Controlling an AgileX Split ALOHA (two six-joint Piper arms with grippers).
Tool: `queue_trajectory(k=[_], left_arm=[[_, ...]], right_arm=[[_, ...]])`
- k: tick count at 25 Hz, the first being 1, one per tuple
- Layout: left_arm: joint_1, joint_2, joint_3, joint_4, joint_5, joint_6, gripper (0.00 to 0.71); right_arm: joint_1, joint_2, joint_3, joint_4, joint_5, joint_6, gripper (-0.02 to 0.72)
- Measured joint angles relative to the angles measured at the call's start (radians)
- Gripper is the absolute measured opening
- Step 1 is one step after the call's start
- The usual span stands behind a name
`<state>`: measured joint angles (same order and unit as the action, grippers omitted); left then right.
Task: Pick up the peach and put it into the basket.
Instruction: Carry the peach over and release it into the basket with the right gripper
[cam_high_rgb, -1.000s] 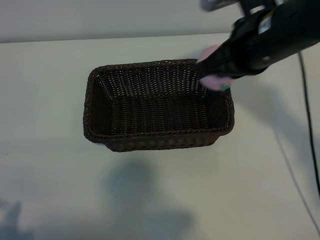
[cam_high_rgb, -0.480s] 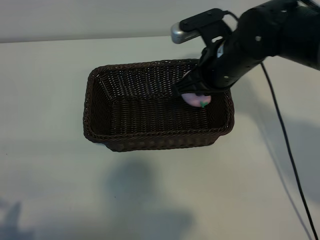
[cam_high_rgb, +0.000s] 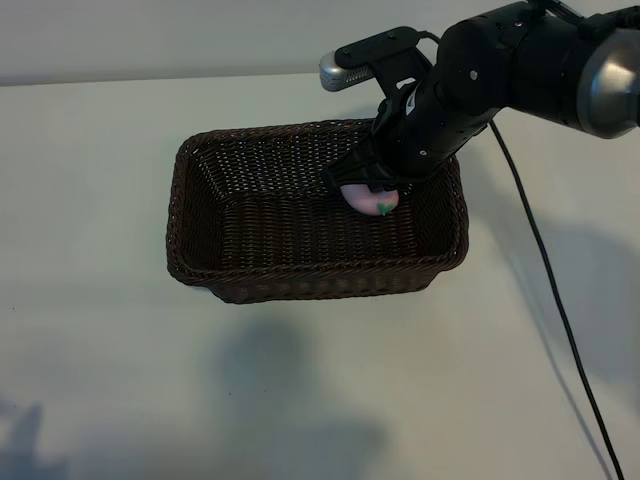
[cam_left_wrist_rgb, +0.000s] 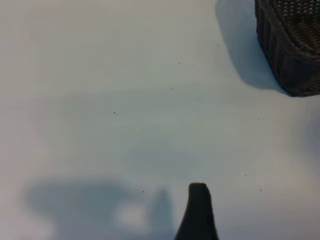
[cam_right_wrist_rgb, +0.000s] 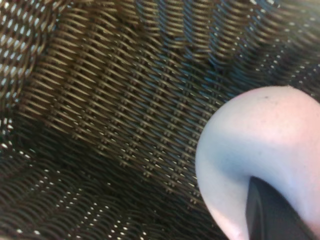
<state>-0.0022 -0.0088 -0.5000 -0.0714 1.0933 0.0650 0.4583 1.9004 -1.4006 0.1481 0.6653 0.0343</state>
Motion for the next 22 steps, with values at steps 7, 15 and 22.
queue_trajectory(k=[7,15,22], left_arm=[[0.0,0.0,0.0,0.0,0.0,0.0,0.591],[0.0,0.0,0.0,0.0,0.0,0.0,0.591],[0.0,0.0,0.0,0.0,0.0,0.0,0.591]], right_arm=[[0.0,0.003,-0.004,0.023,0.0,0.0,0.165],[0.0,0.003,-0.004,0.026,0.016,-0.023,0.434],[0.0,0.003,-0.004,0.029,0.026,-0.034,0.504]])
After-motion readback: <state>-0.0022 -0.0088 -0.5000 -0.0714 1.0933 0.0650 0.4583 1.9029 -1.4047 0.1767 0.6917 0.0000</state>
